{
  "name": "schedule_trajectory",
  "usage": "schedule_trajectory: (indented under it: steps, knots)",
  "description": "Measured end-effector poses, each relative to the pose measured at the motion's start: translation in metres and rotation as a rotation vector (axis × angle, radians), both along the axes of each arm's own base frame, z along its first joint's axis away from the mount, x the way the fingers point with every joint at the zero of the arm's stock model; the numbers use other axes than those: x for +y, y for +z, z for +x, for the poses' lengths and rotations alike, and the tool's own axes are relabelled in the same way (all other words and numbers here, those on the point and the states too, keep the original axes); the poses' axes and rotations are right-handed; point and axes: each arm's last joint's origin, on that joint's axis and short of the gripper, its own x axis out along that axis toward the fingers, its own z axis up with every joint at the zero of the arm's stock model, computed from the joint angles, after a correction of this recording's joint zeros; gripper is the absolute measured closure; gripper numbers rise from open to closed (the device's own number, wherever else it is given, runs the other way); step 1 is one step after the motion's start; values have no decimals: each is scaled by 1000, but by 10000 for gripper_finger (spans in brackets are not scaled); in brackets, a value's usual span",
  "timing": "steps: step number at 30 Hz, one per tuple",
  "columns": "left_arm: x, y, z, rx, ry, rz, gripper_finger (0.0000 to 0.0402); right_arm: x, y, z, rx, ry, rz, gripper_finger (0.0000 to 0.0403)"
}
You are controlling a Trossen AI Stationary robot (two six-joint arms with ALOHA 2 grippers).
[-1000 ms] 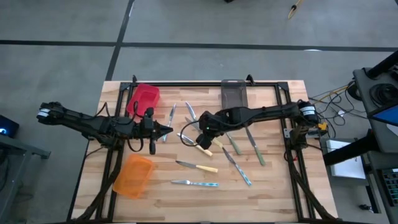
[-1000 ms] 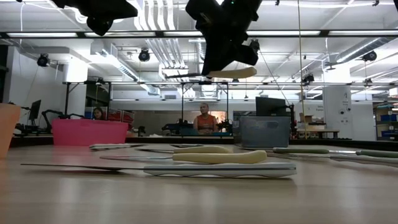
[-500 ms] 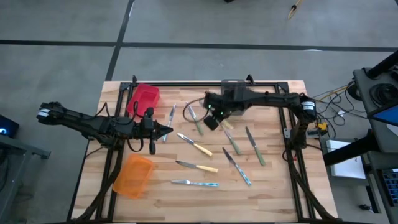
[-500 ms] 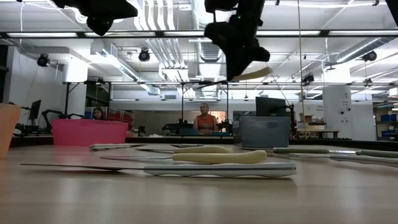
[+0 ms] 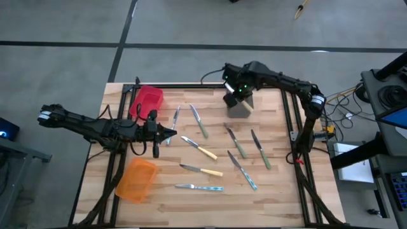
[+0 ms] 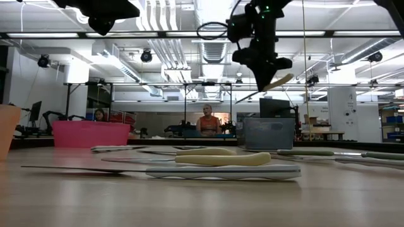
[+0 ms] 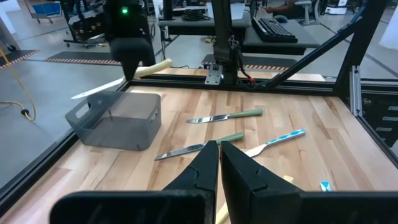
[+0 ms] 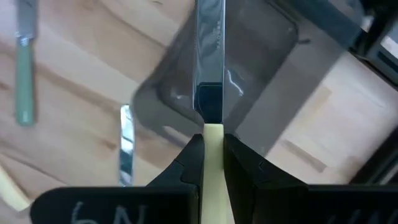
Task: Sort silverware by color (type)
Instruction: Put the top yellow knife into the black bin
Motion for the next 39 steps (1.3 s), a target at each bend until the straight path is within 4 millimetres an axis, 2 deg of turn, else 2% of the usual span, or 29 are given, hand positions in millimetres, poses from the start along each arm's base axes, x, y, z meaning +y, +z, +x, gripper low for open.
schedule_trajectory:
  steps: [4,9,31,39]
  knots:
    - [0,0,0,0,0,0,402,-12,0,-11,21,-41,15,374]
    - [0,0,0,0,0,0,402,-17,-1,-18,46,-63,34,374]
    - [0,0,0,0,0,0,402,-18,-1,-15,22,-74,18,374]
    - [0,0,0,-1,2,-5,402,-19,-18,-11,70,-51,38,374]
